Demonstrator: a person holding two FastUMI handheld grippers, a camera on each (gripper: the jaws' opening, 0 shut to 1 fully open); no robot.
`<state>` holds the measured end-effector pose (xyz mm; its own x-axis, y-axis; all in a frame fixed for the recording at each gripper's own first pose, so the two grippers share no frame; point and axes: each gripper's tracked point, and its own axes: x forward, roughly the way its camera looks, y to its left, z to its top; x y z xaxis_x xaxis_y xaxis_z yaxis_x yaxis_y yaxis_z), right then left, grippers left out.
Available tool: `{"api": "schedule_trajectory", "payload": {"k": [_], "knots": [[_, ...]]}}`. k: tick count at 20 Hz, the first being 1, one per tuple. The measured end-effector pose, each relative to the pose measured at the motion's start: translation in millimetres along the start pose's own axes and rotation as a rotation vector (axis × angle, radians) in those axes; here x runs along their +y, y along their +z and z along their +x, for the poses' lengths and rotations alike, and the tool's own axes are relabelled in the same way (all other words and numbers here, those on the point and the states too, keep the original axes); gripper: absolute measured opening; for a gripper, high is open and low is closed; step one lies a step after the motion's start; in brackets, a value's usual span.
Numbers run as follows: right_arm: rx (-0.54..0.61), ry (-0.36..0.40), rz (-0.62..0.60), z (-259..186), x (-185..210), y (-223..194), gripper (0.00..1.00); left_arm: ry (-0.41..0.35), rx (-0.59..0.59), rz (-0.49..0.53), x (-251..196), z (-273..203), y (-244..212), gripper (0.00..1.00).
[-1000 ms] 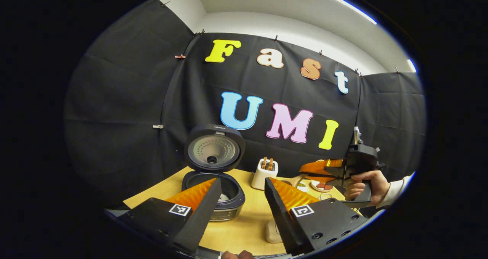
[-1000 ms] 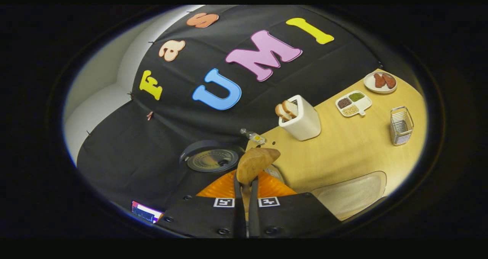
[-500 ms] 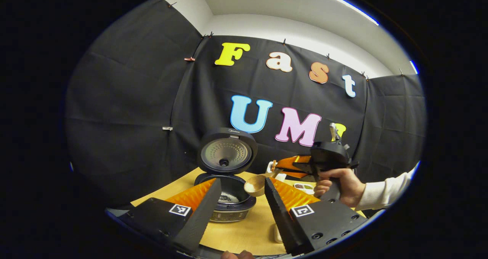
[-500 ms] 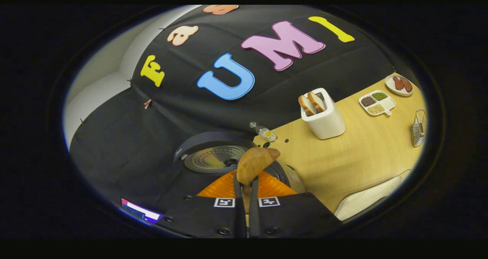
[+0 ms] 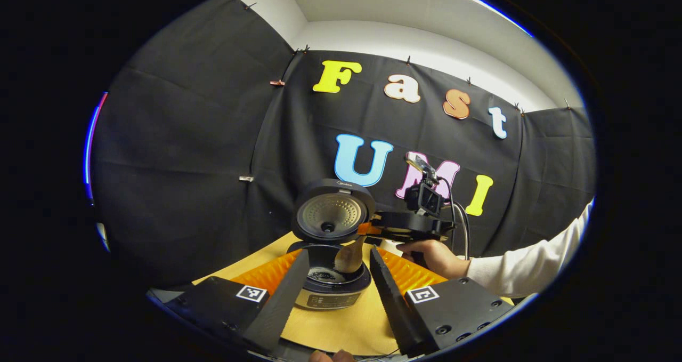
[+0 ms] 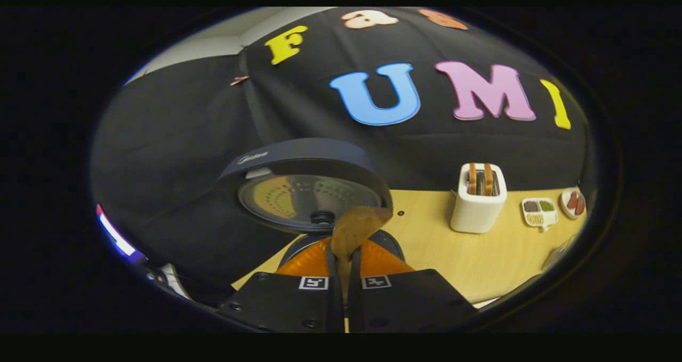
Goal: Close the left gripper, press the button to open the rice cooker; take a wooden spoon from the chopstick holder with the right hand, scoop a spoonful of rice and pour it into the rice cooker, then put the wooden spoon back into the chopstick holder.
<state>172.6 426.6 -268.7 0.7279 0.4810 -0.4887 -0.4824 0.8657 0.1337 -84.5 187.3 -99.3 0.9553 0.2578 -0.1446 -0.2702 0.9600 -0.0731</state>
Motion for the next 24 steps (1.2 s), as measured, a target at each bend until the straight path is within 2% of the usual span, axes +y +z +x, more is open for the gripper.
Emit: {"api": "schedule_trajectory", "payload": {"k": [3,4,5,6,11,13,14,15,16,17,18,21,24], "knots": [[-0.003,0.032,-0.177,3.5,21.3,-7.4,0.03,0.014,0.003,-0.01,9.1,0.2,-2.7,0.81],[-0.004,0.044,-0.242,2.9,28.1,-10.5,0.08,0.018,0.0,-0.013,11.0,0.3,-1.1,0.81],[-0.005,0.057,-0.311,1.8,33.9,-14.9,0.08,0.022,-0.002,-0.014,13.6,1.1,0.1,0.81],[-0.004,0.07,-0.375,2.6,38.7,-19.4,0.03,0.025,-0.004,-0.015,14.9,2.3,1.3,0.81],[-0.054,0.123,-0.707,-3.7,65.0,-33.4,0.03,0.034,-0.003,-0.015,18.6,-0.3,-0.7,0.81],[-0.068,0.151,-0.794,-9.4,76.8,-42.6,0.03,0.037,-0.001,-0.018,18.9,-1.9,-0.7,0.81],[-0.074,0.157,-0.833,-12.7,80.2,-47.0,0.08,0.038,-0.002,-0.017,18.7,-2.0,0.3,0.8],[-0.081,0.157,-0.865,-15.7,80.9,-50.1,0.07,0.038,-0.004,-0.014,17.7,-2.7,1.0,0.8],[-0.084,0.157,-0.885,-15.6,83.5,-50.8,0.03,0.038,-0.007,-0.009,16.6,-3.1,2.3,0.8],[-0.087,0.158,-0.89,-17.4,82.8,-51.3,0.08,0.039,-0.007,-0.004,16.8,-3.7,2.3,0.8],[-0.083,0.156,-0.874,-18.6,81.5,-50.1,0.08,0.039,-0.008,-0.001,16.5,-5.0,3.5,0.81],[-0.07,0.147,-0.687,-30.5,73.1,-32.6,0.05,0.042,-0.01,-0.001,16.4,-7.5,4.8,0.81],[-0.056,0.141,-0.461,-48.2,52.2,-10.3,0.08,0.035,-0.004,-0.001,11.0,-7.3,3.1,0.81]]}}
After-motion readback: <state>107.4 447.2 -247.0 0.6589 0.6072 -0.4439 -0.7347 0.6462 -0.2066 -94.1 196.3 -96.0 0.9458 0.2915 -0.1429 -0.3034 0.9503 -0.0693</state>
